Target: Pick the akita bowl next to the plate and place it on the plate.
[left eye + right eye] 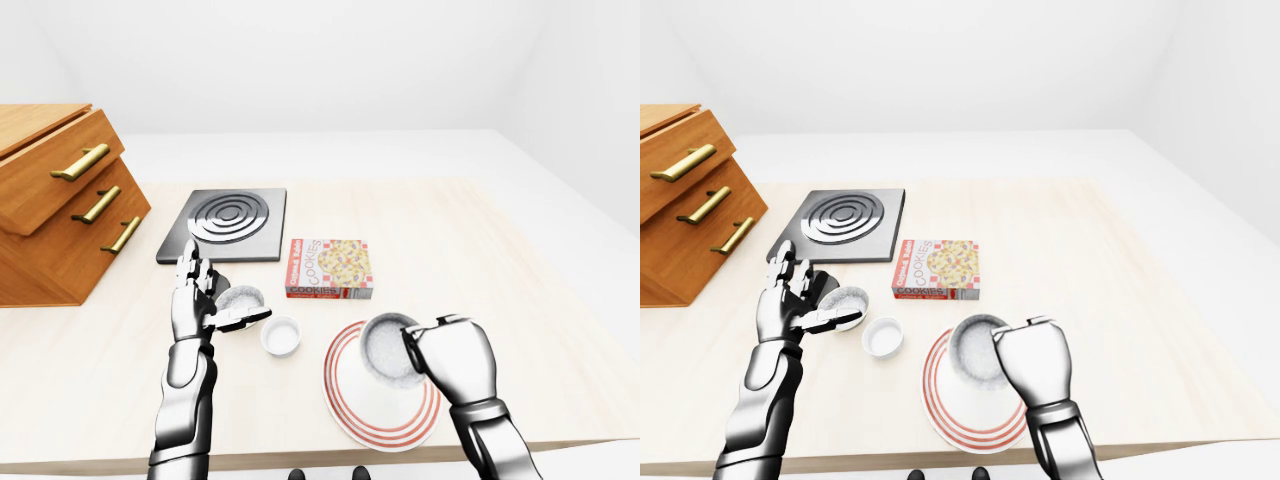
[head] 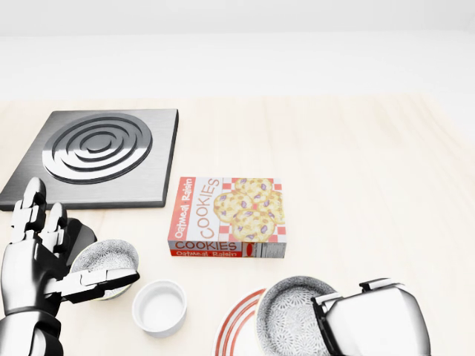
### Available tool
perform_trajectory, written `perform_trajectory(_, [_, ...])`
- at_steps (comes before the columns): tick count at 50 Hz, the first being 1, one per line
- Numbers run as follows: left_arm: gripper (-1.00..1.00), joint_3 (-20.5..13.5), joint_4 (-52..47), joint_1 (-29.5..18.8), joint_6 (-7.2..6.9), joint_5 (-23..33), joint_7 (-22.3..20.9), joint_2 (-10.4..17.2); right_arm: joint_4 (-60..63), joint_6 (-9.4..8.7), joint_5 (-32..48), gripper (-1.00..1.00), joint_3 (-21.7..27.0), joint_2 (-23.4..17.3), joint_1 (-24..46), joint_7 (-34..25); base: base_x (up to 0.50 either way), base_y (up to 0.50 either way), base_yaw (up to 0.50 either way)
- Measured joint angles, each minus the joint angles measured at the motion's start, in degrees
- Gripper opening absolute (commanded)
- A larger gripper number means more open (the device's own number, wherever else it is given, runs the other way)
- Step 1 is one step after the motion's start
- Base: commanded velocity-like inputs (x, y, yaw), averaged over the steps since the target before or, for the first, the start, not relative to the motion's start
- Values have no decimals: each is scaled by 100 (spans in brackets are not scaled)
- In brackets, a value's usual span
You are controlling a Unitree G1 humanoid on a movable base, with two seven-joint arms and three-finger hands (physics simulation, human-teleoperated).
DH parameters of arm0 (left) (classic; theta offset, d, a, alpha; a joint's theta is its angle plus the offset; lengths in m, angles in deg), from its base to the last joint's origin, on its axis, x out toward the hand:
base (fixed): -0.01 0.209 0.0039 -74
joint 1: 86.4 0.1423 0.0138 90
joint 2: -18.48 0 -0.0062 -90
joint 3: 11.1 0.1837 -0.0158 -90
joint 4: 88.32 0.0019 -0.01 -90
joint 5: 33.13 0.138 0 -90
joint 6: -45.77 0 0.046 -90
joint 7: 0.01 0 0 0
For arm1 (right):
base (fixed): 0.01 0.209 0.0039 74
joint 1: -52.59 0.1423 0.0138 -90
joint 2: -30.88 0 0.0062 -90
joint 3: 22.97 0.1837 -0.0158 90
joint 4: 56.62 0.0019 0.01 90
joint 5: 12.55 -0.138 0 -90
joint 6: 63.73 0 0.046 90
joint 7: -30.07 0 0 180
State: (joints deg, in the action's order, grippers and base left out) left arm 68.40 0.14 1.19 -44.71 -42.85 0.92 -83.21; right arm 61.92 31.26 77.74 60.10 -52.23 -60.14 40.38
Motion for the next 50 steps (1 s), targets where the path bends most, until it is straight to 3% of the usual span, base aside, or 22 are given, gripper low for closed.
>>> perform_trajectory(50, [100, 5, -27, -6, -35, -2, 10, 0, -1377, 0, 154, -100, -495, -361, 140, 1015, 0, 0, 0])
